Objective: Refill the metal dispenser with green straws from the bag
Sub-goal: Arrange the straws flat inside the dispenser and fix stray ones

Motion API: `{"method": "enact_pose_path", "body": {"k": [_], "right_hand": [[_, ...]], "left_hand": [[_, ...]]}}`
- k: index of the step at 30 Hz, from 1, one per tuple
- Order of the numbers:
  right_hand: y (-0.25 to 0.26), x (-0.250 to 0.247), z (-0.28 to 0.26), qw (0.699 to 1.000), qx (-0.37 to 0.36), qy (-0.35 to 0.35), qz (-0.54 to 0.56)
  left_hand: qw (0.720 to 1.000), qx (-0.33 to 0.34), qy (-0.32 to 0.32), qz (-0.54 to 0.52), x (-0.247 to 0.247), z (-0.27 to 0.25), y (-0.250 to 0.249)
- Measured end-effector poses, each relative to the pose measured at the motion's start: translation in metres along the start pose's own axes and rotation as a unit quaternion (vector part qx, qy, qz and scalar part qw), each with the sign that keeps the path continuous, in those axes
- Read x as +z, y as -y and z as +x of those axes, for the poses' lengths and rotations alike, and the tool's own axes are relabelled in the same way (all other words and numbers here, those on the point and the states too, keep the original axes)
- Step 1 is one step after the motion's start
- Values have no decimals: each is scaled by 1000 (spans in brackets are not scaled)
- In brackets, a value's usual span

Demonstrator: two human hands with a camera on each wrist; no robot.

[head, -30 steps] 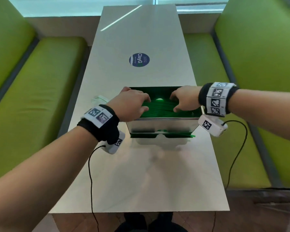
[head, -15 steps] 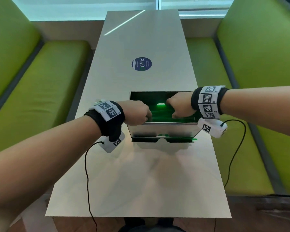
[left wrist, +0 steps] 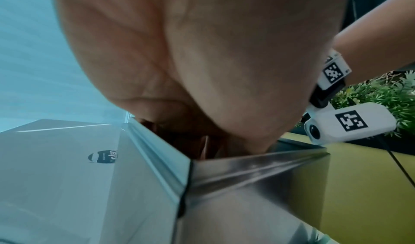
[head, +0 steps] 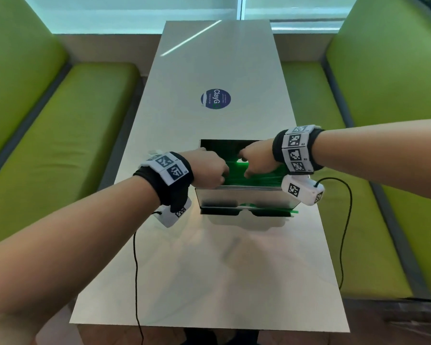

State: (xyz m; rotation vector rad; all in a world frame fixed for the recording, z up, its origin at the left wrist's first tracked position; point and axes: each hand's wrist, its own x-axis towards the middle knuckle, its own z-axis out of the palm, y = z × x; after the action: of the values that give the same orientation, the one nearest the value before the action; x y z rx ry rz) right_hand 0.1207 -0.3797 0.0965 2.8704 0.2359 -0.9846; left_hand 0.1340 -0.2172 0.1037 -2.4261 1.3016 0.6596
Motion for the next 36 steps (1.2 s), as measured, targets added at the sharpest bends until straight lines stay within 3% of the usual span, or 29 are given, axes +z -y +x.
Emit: {"method": "enact_pose_path", "body": {"k": [3, 6, 9, 12, 16, 23, 36], "right_hand": [[4, -3, 4, 999, 7, 34, 1], [1, -9, 8, 1000, 2, 5, -22], [7, -10, 10, 998, 6, -3, -61], [19, -7, 13, 994, 10, 57, -92], [26, -8, 19, 989, 20, 118, -84], [24, -8, 27, 988, 55, 136, -51], [7, -8, 11, 997, 14, 64, -35]], "left_hand": [[998, 9, -41, -53, 1, -8, 4], [989, 12, -118, -83, 7, -20, 14], [965, 19, -226, -128, 21, -30, 22], [937, 13, -282, -204, 35, -37, 28], [931, 17, -289, -222, 45, -36, 30], [934, 15, -272, -229, 46, -39, 31], [948, 7, -239, -210, 35, -40, 28]]}}
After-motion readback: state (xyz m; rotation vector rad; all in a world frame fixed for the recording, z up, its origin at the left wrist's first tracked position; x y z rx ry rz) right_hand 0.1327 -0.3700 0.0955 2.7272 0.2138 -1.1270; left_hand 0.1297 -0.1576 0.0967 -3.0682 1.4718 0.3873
